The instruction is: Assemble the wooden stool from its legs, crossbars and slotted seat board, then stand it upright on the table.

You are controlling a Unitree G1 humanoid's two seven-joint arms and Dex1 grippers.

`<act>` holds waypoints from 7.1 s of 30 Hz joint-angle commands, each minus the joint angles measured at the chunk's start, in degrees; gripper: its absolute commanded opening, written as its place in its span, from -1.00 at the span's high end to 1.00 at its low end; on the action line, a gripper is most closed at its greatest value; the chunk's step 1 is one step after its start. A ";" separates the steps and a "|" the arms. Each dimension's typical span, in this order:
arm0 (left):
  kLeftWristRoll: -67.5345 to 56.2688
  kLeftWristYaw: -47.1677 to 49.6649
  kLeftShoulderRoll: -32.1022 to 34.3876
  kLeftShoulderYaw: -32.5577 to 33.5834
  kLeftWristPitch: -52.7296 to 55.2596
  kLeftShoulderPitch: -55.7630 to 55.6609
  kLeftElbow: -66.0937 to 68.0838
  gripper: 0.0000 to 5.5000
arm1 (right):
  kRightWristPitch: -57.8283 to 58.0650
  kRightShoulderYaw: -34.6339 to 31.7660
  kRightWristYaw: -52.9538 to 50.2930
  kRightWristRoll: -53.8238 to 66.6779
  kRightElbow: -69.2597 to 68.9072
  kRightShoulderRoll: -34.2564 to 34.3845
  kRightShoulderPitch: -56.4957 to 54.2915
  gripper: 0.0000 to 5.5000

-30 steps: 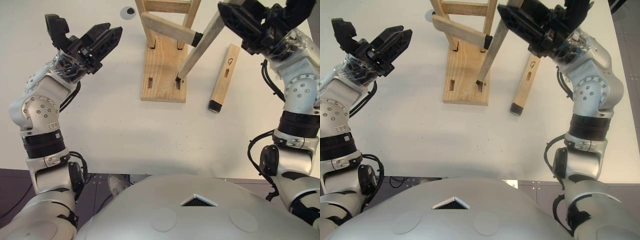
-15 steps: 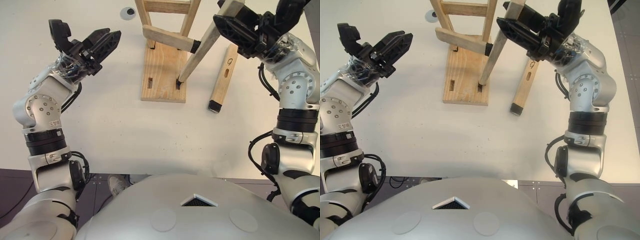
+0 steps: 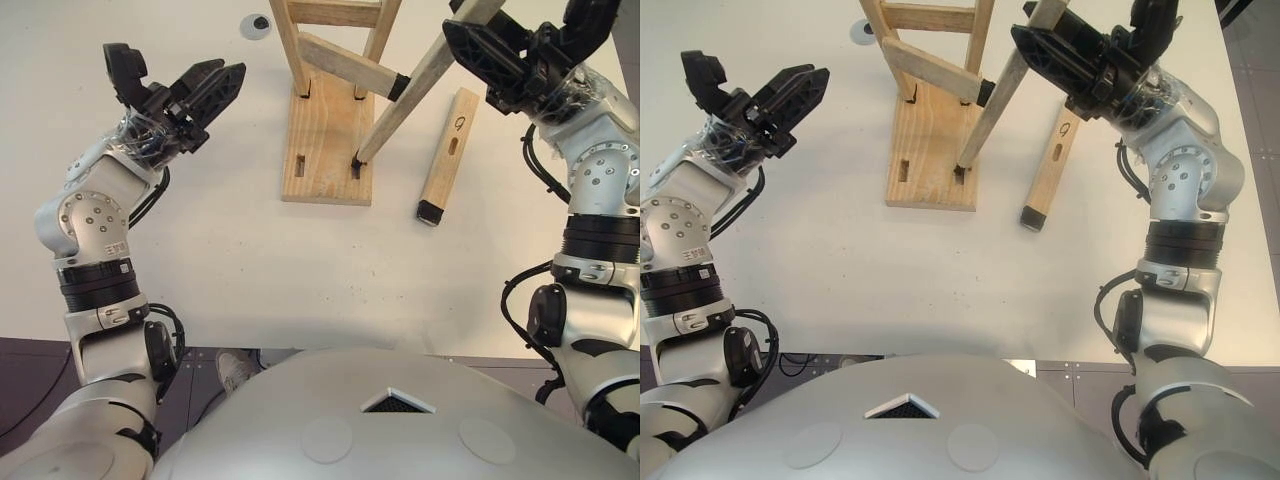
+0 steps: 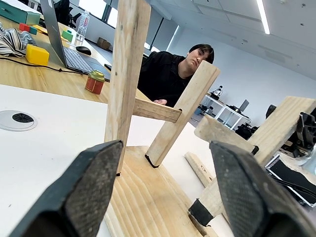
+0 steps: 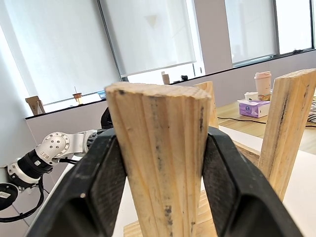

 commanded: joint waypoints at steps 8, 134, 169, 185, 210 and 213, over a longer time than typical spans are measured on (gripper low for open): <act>0.98 0.02 -0.95 -0.28 -0.17 0.13 0.22 -0.17 | 4.18 -1.91 -1.43 2.09 2.40 0.78 -2.71 0.25; -27.08 0.32 -3.40 -2.39 9.75 -41.62 0.97 -0.77 | 12.08 1.28 -3.13 7.77 -15.66 -1.71 -14.36 0.26; -23.60 1.03 -3.51 5.85 2.49 -38.88 2.35 0.26 | 15.30 6.66 3.49 3.94 -8.15 -4.14 -18.78 -0.31; -10.23 -10.65 14.90 9.62 0.26 -29.02 8.94 0.27 | 19.42 13.02 11.68 -4.05 -4.93 -12.40 -15.24 -0.54; -0.36 -29.01 0.08 6.15 -13.07 -15.11 31.64 0.27 | 19.57 16.66 17.77 -7.10 -2.64 -14.51 -14.25 0.04; 2.78 -31.07 1.53 3.82 -14.01 -14.86 31.81 0.27 | 19.38 17.00 18.12 -7.21 -2.17 -15.01 -14.62 0.04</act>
